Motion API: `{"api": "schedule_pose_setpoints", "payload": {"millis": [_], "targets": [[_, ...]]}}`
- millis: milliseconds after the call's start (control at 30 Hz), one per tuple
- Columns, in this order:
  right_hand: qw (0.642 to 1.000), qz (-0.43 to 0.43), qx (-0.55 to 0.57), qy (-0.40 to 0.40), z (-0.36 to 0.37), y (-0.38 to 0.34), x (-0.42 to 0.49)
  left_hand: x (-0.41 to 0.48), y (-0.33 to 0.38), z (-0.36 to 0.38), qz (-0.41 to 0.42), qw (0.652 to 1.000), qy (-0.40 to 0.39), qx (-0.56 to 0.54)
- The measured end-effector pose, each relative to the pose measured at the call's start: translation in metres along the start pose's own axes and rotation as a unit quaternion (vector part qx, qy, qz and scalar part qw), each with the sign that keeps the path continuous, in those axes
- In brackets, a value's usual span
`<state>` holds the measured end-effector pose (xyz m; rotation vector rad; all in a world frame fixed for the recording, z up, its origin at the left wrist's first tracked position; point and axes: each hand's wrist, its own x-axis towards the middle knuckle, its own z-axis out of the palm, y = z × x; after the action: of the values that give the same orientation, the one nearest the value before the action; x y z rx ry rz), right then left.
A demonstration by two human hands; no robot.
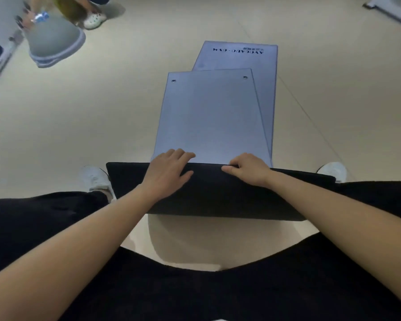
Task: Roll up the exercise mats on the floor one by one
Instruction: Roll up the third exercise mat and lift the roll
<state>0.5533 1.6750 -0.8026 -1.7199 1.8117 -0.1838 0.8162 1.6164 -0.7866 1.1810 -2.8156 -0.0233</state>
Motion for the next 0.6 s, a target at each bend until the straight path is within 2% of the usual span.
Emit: {"api": "schedule_pose_setpoints", "payload": {"millis": [67, 267, 433, 500, 600], "targets": [[1.000, 0.015, 0.008, -0.004, 0.008, 0.014, 0.016, -0.004, 0.003, 0.027, 0.032, 0.999, -0.002, 0.033], [0.996, 0.034, 0.004, -0.078, 0.040, 0.039, 0.063, -0.004, -0.004, 0.095, 0.042, 0.980, -0.167, 0.095], [0.990, 0.038, -0.042, -0.132, 0.061, 0.051, 0.095, 0.009, -0.018, 0.134, 0.055, 0.968, -0.227, 0.090], [0.991, 0.050, -0.053, -0.113, 0.071, 0.055, 0.102, 0.014, -0.023, 0.145, 0.055, 0.969, -0.231, 0.068], [0.991, 0.038, -0.125, -0.005, 0.092, 0.062, 0.093, 0.015, -0.030, 0.160, 0.063, 0.964, -0.253, 0.044]]}}
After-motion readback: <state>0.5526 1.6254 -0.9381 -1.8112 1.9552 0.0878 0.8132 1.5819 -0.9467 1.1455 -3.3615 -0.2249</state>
